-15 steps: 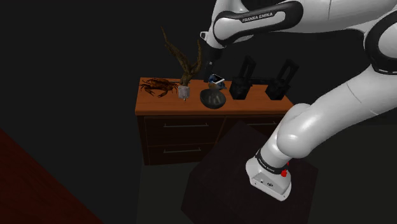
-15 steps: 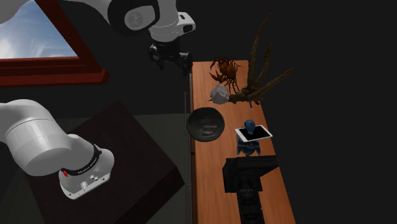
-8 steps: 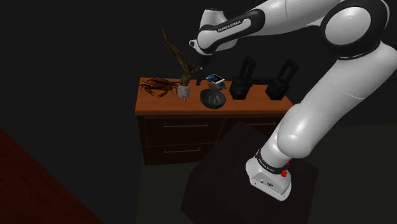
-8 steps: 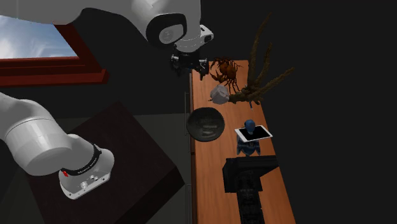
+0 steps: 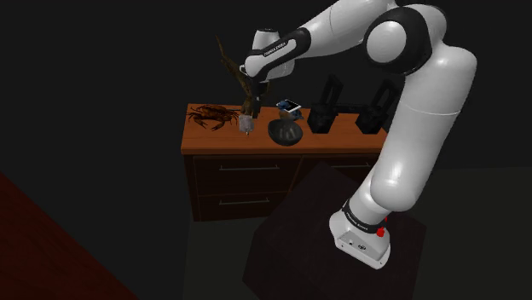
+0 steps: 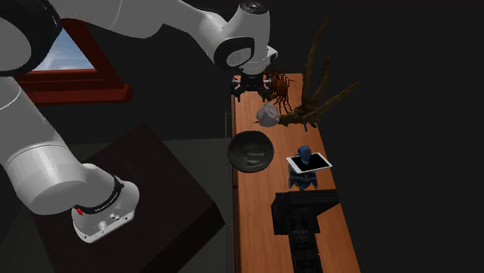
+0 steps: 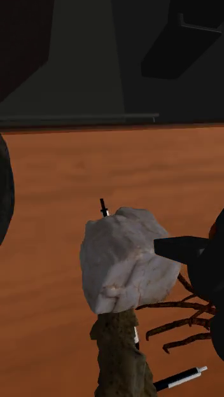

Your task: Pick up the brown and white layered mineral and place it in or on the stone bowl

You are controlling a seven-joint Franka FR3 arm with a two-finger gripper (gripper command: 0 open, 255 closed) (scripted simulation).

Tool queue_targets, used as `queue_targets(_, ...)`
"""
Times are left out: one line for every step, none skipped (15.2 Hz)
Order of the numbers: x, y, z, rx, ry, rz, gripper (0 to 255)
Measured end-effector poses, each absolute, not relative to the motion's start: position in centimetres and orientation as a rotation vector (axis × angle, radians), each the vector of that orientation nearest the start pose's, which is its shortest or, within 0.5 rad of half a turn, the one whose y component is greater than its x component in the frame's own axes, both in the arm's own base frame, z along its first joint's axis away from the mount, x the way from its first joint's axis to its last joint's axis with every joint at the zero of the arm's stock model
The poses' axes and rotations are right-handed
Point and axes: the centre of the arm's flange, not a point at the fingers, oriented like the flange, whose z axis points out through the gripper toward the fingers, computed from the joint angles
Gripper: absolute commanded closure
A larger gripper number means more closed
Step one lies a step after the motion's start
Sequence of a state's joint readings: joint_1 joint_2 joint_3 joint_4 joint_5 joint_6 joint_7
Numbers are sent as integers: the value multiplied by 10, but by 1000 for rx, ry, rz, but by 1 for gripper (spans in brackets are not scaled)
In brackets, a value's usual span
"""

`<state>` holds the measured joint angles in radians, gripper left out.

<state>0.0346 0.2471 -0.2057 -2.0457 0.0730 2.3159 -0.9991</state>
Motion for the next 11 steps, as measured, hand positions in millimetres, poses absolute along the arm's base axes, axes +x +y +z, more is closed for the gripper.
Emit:
queue_targets(593,-95,318,-2903,-1237,-40,0)
queue_targets(603,-96,308,-2893,-1267,-39,0)
queue_targets(611,-97,299,-2882,-1297,-37,0)
queue_targets(620,-100,289,-2870,-1326,-35,0)
queue_targets(630,-100,282,-2859,-1355,-33,0)
queue_targets(642,-99,275,-2849,-1379,-32,0)
queue_targets(645,-99,268,-2843,-1391,-31,0)
queue_targets(646,-100,262,-2840,-1397,-31,0)
queue_targets(648,-100,256,-2839,-1400,-31,0)
queue_targets(649,-100,250,-2838,-1401,-30,0)
queue_targets(648,-101,244,-2838,-1402,-30,0)
